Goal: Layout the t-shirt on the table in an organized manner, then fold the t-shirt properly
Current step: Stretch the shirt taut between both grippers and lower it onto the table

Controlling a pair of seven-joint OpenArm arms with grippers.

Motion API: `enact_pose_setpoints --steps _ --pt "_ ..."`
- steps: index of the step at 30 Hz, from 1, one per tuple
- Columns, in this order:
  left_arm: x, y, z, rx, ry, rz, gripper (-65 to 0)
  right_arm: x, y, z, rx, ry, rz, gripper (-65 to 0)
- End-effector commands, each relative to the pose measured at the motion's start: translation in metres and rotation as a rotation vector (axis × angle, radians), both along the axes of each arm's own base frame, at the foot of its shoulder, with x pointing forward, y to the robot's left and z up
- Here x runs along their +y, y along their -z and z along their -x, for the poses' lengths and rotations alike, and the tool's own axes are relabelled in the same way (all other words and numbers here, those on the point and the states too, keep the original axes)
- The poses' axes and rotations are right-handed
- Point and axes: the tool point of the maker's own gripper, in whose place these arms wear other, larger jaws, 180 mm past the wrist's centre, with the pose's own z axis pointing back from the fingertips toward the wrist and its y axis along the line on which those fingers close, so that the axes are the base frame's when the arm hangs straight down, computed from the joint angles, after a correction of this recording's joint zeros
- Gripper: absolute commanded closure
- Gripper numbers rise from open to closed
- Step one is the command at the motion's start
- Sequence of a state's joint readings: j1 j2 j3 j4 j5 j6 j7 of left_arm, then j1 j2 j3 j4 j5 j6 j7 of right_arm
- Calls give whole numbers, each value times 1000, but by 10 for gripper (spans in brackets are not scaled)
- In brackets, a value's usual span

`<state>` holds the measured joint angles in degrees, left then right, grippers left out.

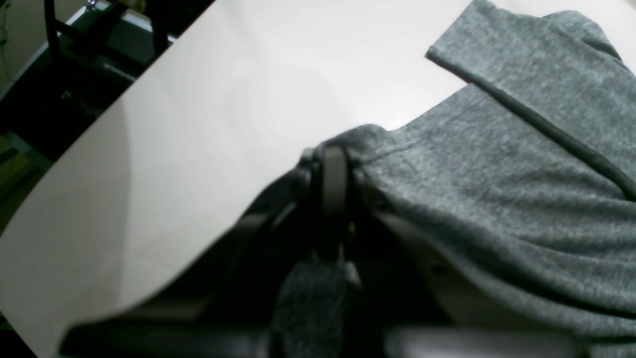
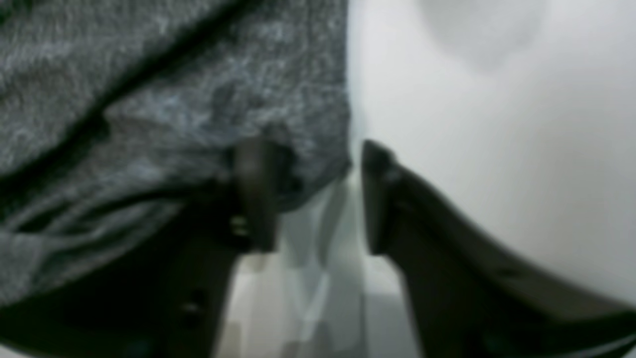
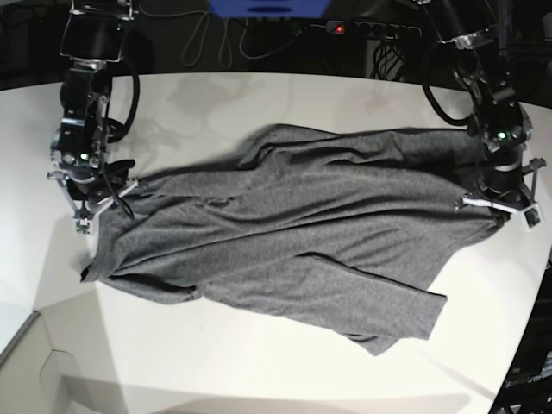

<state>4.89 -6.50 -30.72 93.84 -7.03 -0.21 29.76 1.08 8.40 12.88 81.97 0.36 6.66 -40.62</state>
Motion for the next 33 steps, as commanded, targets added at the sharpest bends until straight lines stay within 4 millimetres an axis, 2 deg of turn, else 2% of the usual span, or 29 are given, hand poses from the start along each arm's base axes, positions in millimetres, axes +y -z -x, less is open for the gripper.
enact_pose_setpoints --steps 1,3,7,9,12,16,20,24,29,33 --pt "5 -18 -8 -57 -1 -31 -2 -11 -9 -4 -10 -3 35 -121" --pt "5 -19 -9 -58 -1 -31 -2 -18 -12 -4 -10 0 51 -7" --pt "5 -26 -15 -80 -3 -31 -2 -42 -33 -7 -47 11 111 0" --pt "5 -30 -19 -92 -4 -28 -2 -60 -48 -5 -85 62 123 0" --pt "3 -21 -24 -78 -5 -8 -2 -79 -66 -5 -132 117 136 0" --pt "3 -9 -33 -59 -11 26 -2 -94 -74 -3 -137 133 164 0" --pt "-2 6 -33 -34 -19 60 -2 -96 -72 -1 -130 136 166 0" --pt "-4 15 -24 -11 -22 67 -2 -97 -67 5 -113 135 169 0" --pt "-3 34 -2 47 -23 61 -2 -96 -51 32 -53 122 182 0" --pt "-1 40 7 70 -25 55 -2 -99 -67 55 -86 140 217 0"
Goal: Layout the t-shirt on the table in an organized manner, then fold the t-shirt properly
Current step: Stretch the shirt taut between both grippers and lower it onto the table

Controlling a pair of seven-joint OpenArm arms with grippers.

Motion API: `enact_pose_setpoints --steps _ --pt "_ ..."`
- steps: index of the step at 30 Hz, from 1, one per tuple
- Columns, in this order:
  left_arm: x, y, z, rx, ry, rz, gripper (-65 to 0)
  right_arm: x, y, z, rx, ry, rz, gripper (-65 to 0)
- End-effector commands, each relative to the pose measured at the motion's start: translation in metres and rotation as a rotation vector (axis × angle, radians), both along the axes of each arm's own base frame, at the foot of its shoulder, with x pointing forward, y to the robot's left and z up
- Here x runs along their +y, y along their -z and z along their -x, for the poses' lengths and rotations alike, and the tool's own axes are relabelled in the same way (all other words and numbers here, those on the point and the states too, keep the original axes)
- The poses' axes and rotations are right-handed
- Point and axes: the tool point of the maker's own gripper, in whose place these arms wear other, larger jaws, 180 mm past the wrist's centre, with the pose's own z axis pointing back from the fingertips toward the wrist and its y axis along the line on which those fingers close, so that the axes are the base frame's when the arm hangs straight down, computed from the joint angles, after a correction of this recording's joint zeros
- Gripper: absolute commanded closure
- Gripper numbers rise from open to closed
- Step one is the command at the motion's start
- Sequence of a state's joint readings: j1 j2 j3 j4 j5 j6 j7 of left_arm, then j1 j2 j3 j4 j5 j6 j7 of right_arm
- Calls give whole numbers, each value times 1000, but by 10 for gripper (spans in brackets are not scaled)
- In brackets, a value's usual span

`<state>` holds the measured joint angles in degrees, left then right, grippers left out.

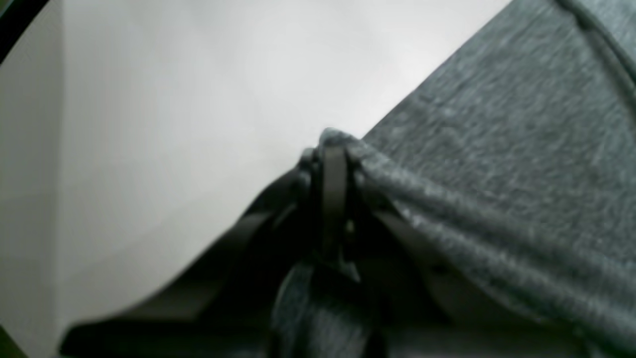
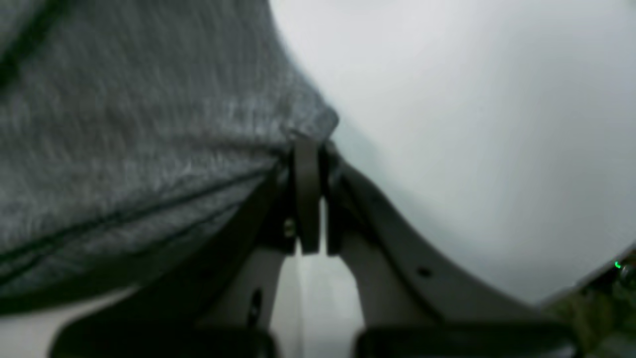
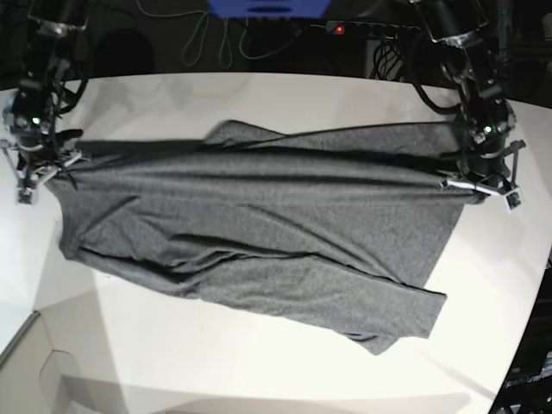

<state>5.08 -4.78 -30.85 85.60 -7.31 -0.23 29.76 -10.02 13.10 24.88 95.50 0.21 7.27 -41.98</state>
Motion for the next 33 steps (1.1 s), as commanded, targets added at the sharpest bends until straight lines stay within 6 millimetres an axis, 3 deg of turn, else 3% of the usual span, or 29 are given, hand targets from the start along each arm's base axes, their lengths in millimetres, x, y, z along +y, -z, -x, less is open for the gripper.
enact_pose_setpoints --steps 1,7,12,24,29,33 --pt "11 -20 -9 -59 -9 -44 -2 -5 -20 -6 -62 5 36 0" --pt "27 -23 -1 -65 -58 -46 -2 -2 -27 -6 -79 4 39 0" --pt "28 -20 0 -57 -59 -44 -2 -7 -1 2 -11 26 7 0" --pt "22 0 17 55 -58 8 -5 -8 4 9 19 31 4 0" --pt "17 -15 18 52 -45 4 -14 -6 -3 11 14 31 10 -116" --pt "11 -27 22 32 -37 -7 -137 1 -20 12 -15 -7 41 -203"
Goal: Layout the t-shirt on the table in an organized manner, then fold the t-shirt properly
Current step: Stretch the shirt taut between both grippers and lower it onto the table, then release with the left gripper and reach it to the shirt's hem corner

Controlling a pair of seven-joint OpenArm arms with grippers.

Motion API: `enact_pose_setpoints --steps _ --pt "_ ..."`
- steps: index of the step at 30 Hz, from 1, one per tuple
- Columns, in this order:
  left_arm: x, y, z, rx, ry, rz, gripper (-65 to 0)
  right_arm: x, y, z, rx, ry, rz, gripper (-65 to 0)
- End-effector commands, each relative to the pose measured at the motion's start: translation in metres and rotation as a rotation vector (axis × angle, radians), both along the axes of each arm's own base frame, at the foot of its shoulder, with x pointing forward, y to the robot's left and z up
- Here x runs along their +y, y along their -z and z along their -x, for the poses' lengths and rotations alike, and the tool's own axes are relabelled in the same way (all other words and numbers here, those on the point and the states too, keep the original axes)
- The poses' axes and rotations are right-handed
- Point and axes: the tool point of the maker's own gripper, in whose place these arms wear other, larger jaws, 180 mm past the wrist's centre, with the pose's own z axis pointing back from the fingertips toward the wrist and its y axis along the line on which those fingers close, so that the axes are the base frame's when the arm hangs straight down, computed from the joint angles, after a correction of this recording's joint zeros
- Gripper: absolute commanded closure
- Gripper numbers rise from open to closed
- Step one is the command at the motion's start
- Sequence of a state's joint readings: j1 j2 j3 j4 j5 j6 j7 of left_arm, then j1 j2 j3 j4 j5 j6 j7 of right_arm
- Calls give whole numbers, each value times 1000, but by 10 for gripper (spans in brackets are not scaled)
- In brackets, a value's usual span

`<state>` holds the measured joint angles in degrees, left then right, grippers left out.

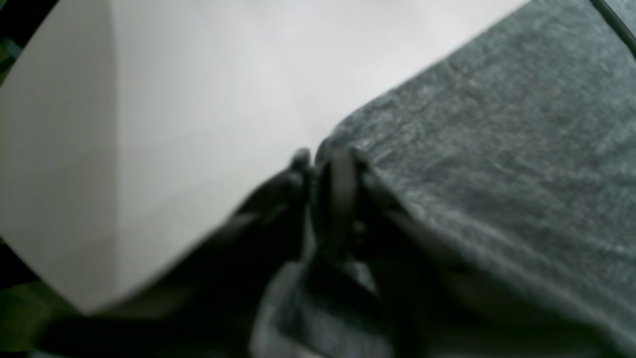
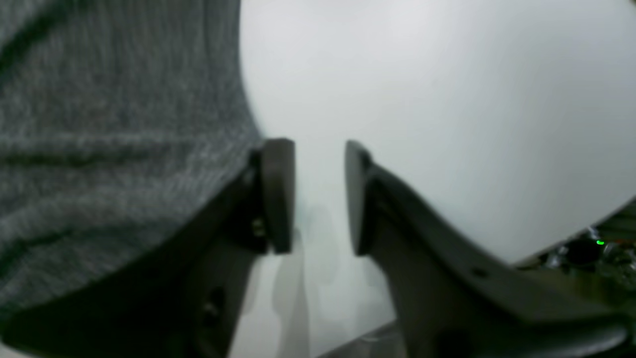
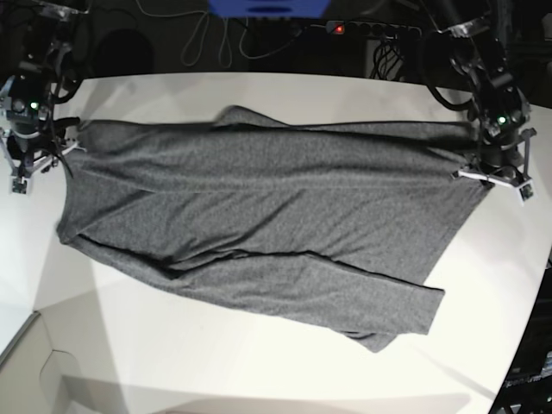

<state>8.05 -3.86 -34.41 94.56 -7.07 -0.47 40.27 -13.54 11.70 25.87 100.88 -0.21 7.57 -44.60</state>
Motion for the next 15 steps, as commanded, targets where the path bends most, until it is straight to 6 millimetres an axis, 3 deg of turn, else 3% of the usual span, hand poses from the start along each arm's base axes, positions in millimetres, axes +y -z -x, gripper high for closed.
enact_pose_setpoints --steps 1,3,5,12,15 --pt "2 -15 -5 -49 -2 -25 -183 -2 -16 -9 -42 -33 33 -215" --pt "4 -23 -1 -66 -17 -35 -263 2 -22 -12 -47 -70 40 -232" --pt "3 -22 4 -70 -36 -23 -297 6 -22 -14 -37 -106 41 -236" --pt "20 -18 28 -75 -142 -5 -325 13 -15 -9 5 -187 41 -236" --pt "25 -31 24 -112 -159 -17 -329 14 -13 -7 9 -186 38 -236"
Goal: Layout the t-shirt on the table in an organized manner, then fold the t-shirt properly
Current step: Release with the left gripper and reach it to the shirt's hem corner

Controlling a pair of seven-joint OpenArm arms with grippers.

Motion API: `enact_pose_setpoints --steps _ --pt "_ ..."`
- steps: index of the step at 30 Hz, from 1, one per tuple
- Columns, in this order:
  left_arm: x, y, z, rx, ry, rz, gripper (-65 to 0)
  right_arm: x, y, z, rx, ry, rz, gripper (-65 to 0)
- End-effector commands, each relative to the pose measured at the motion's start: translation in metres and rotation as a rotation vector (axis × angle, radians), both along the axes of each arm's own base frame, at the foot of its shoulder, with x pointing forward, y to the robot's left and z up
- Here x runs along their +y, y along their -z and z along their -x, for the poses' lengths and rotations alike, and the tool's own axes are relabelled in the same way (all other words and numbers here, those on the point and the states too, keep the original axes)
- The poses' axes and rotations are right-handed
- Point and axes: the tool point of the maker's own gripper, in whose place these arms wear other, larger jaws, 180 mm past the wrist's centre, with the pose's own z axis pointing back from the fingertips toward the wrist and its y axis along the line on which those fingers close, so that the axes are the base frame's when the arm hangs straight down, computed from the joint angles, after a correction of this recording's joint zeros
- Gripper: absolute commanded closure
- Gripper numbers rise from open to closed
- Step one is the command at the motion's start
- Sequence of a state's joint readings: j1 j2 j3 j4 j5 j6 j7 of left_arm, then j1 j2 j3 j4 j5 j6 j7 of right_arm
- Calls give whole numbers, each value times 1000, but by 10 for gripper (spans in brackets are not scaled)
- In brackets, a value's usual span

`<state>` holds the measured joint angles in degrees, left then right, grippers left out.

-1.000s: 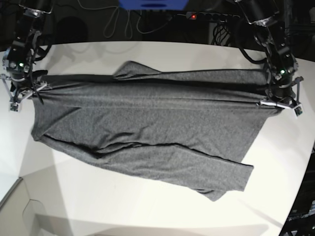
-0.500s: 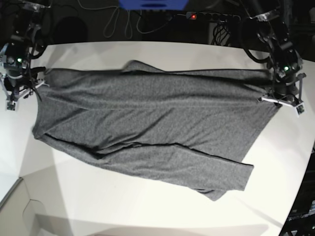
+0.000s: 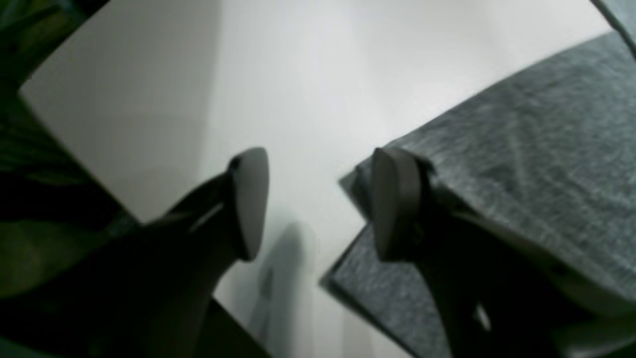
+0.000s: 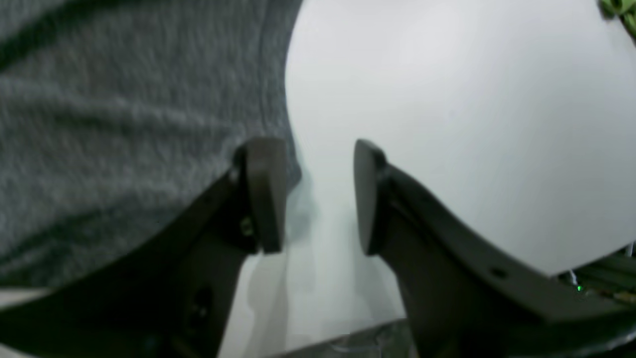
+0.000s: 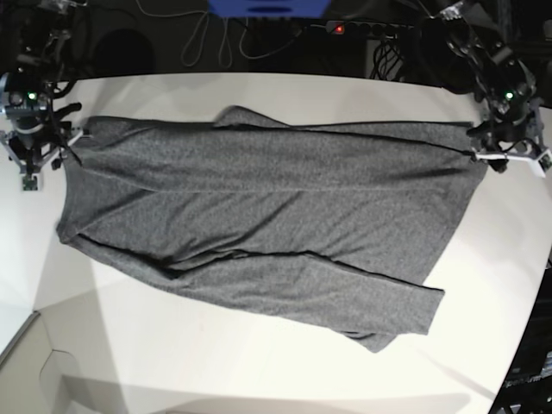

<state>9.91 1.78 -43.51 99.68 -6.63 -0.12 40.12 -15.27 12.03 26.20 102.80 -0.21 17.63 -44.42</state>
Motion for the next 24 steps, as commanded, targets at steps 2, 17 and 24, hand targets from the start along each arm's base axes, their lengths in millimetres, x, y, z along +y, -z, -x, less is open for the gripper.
enact_pose_setpoints --steps 2,17,24 --pt "6 -32 -25 -105 9 -46 -347 -3 -13 -10 -48 -12 21 -236" --pt "-15 -39 -259 -215 187 71 -367 -2 -5 3 -56 72 -32 -236" --pt "-54 -24 -301 -212 265 44 -367 -6 -11 5 -71 86 -22 -235"
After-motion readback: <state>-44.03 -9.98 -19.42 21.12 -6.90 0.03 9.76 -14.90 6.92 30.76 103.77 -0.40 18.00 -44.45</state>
